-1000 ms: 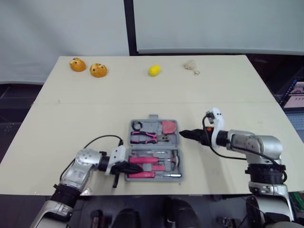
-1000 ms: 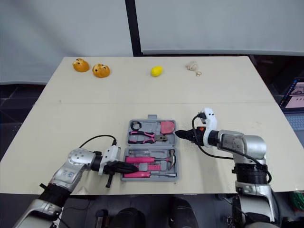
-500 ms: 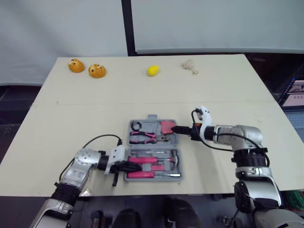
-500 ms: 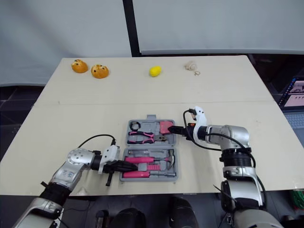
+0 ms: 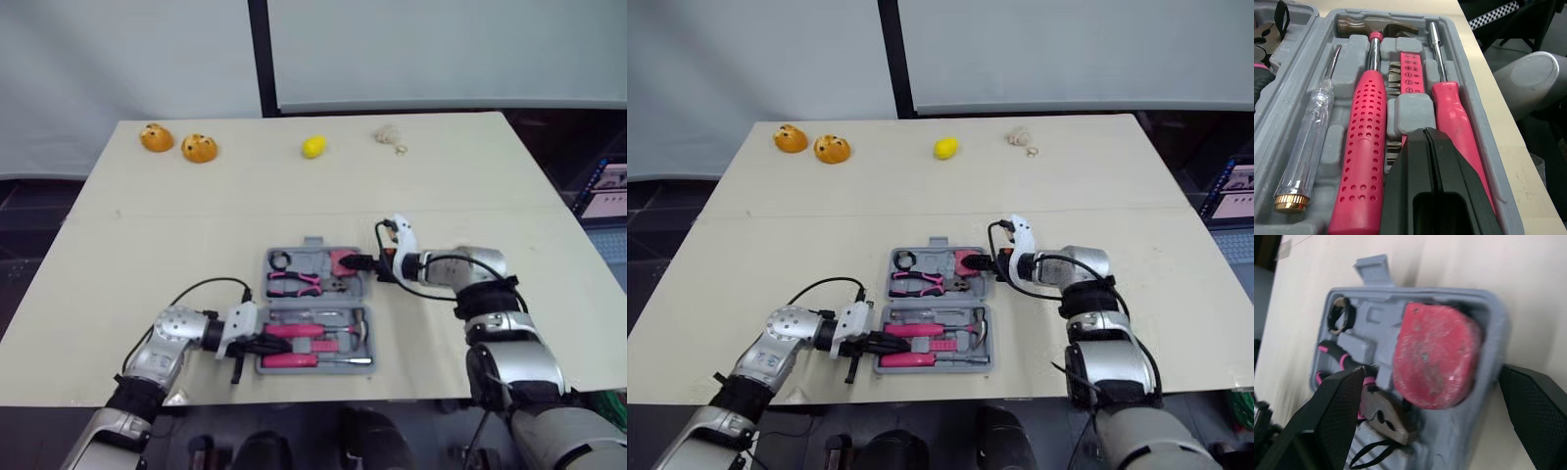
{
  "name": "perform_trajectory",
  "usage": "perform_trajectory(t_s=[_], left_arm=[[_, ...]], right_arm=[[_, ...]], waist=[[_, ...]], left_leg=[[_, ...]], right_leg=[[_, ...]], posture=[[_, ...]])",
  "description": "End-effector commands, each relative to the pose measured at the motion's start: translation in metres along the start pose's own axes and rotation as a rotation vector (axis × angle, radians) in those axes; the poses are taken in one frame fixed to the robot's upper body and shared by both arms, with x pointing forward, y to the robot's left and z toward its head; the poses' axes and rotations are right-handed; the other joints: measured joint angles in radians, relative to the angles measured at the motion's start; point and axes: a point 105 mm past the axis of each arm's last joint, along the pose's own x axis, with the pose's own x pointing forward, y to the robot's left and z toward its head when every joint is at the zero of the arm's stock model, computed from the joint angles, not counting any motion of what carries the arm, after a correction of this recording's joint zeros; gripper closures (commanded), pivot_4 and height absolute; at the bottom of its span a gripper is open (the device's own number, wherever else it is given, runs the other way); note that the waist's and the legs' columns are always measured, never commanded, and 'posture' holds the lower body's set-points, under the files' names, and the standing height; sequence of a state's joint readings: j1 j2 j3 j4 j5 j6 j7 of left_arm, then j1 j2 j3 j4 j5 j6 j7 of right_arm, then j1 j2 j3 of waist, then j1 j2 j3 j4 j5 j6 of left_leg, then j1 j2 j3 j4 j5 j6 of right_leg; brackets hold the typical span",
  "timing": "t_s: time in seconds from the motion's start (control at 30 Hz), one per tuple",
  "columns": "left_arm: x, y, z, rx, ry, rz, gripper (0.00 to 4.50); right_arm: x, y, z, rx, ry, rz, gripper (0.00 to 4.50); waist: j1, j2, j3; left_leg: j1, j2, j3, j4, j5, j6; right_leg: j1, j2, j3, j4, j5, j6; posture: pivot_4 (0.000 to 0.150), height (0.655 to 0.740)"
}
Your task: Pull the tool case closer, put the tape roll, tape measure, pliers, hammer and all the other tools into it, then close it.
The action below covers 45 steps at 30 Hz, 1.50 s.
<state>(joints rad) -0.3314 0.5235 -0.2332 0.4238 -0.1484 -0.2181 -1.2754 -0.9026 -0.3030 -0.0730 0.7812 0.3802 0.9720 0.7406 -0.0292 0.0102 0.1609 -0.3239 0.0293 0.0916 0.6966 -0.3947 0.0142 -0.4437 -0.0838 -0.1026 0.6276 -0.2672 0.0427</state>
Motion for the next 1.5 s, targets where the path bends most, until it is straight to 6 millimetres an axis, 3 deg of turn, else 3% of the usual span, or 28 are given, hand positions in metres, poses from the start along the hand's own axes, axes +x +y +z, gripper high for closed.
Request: perform_trajectory(t_s=[0.03,0.3,0.73,0.93,1.0,1.13,1.27,1.37,1.47,1.5], left_arm=[[0.000,-0.010,-0.031,-0.071,0.123,-0.005,4.50],[-0.005,-0.010,-0.038,-0.075,0.144,0.008,4.50],[-0.009,-0.013,-0.042,-0.066,0.167,-0.008,4.50],[-0.012,-0.018,-0.042,-0.104,0.163,-0.024,4.50],[-0.019,-0.020,-0.034,-0.133,0.137,-0.006,4.50],[-0.051,-0.034,0.009,-0.240,0.016,-0.005,4.50],[-0.113,-0.078,0.052,-0.383,0.039,-0.098,3.15],[-0.155,-0.076,0.061,-0.346,0.161,0.003,1.65],[-0.172,-0.065,0.069,-0.275,0.202,0.088,0.03],[-0.175,-0.061,0.073,-0.253,0.201,0.108,0.03]], right_arm=[[0.008,0.011,-0.007,-0.016,0.038,0.102,0.05],[0.000,0.029,0.003,-0.025,0.008,0.272,0.05],[-0.016,0.048,0.013,-0.112,-0.009,0.406,0.05],[-0.036,0.075,0.016,-0.224,-0.040,0.518,0.05],[-0.048,0.089,0.012,-0.277,-0.053,0.569,0.05],[-0.080,0.122,-0.007,-0.385,-0.058,0.679,0.05],[-0.127,0.147,-0.049,-0.551,0.030,0.723,0.00],[-0.160,0.137,-0.065,-0.706,0.079,0.559,0.00],[-0.179,0.123,-0.071,-0.885,0.130,0.393,0.00],[-0.187,0.118,-0.072,-0.924,0.151,0.344,0.00]], waist=[[-0.002,0.000,0.000],[-0.003,0.003,-0.001],[-0.006,0.004,-0.001],[-0.006,0.004,-0.001],[-0.007,0.004,-0.001],[-0.022,0.002,0.000],[-0.017,0.000,0.006],[0.010,0.004,0.010],[0.030,0.006,0.012],[0.030,0.005,0.013]], left_leg=[[0.000,0.000,0.000,0.000,0.000,0.000],[0.001,0.000,0.000,-0.001,0.000,0.000],[0.003,0.000,0.001,-0.005,0.001,-0.001],[0.003,0.000,0.001,-0.005,0.001,-0.002],[0.003,0.000,0.001,-0.006,0.001,-0.002],[0.004,0.002,0.001,-0.016,0.002,-0.005],[0.001,0.002,-0.002,-0.019,0.002,-0.006],[0.000,0.001,-0.003,-0.018,0.000,-0.005],[0.001,-0.001,0.000,-0.017,-0.008,-0.001],[0.001,-0.001,0.001,-0.016,-0.008,-0.001]], right_leg=[[0.000,0.000,0.000,0.000,0.000,0.000],[0.000,0.000,0.000,0.000,0.000,0.000],[0.000,0.000,0.000,-0.001,0.000,0.000],[0.000,-0.001,-0.001,-0.002,0.000,0.000],[0.000,-0.001,-0.001,-0.002,0.000,-0.001],[-0.002,0.001,-0.002,-0.002,-0.001,-0.003],[-0.005,0.001,-0.005,-0.005,-0.002,-0.005],[-0.003,0.000,-0.005,-0.013,-0.002,-0.005],[-0.001,-0.005,-0.007,-0.016,-0.001,-0.002],[0.000,-0.006,-0.007,-0.017,0.000,-0.001]], posture=[[0.150,0.7292],[0.150,0.7292],[0.150,0.7292],[0.150,0.7292],[0.150,0.7292],[0.150,0.7292],[0.150,0.7292],[0.150,0.7292],[0.150,0.7292],[0.150,0.7292]])
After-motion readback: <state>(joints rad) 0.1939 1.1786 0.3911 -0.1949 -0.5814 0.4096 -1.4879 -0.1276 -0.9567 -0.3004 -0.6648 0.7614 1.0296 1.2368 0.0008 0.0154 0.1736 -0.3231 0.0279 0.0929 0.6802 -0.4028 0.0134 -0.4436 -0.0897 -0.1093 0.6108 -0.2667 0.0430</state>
